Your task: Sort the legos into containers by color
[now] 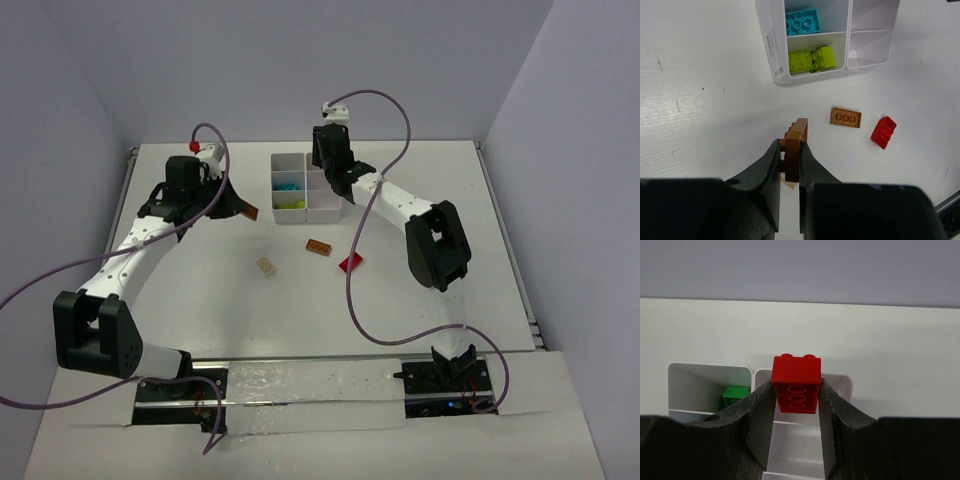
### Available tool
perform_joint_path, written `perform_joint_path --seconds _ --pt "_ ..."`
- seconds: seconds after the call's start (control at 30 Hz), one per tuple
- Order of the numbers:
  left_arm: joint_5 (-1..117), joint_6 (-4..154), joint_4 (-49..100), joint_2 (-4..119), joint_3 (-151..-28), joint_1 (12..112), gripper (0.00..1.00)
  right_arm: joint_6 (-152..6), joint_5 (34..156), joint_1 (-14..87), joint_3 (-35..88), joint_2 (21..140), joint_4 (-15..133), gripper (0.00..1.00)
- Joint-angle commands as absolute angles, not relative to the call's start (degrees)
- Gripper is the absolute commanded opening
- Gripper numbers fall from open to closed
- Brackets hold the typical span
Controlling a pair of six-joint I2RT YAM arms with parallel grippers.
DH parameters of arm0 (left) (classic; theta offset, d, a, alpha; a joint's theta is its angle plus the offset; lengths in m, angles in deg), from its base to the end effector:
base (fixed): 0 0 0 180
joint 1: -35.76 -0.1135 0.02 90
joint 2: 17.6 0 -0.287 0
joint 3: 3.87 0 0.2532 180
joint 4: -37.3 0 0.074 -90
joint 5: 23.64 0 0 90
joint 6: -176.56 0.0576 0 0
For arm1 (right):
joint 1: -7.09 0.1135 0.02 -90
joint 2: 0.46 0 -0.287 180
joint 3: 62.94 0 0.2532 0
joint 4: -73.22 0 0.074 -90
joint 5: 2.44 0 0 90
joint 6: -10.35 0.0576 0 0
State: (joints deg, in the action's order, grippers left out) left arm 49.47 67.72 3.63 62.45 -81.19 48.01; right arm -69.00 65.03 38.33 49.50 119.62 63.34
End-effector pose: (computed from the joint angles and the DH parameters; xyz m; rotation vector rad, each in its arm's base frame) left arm 0.3162 -0.0858 0.3075 0.0390 2.2452 -0.6234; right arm 0.4698 0.2592 0.2899 -0.0644 1.8538 0.1395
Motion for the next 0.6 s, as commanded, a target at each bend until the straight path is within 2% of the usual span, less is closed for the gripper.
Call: perform_joint_path --seconds 0.0,0.13,0.23,0.4,0.57 --pt "49.4 68.3 5.8 63.2 -84.6 47.6 0.00 -67.9 63.0 38.5 52.8 120.7 65.5 0.31" --pt "49.0 68.0 6.0 63.8 -85.4 47.6 0.00 -67.9 62.9 38.5 51.4 120.3 66.2 0.55" --pt "48.8 67.5 6.3 64.6 -86.3 47.7 0.00 -67.9 63.2 38.4 51.2 120.2 66.0 0.67" --pt "47.5 64.7 7.3 66.3 -88.2 47.8 0.00 -67.0 64.1 38.4 51.0 119.0 64.9 0.72" --pt "48.6 62.8 8.8 68.9 -91.9 50.0 0.00 -65.3 65.8 38.2 49.0 112.0 61.7 0.75"
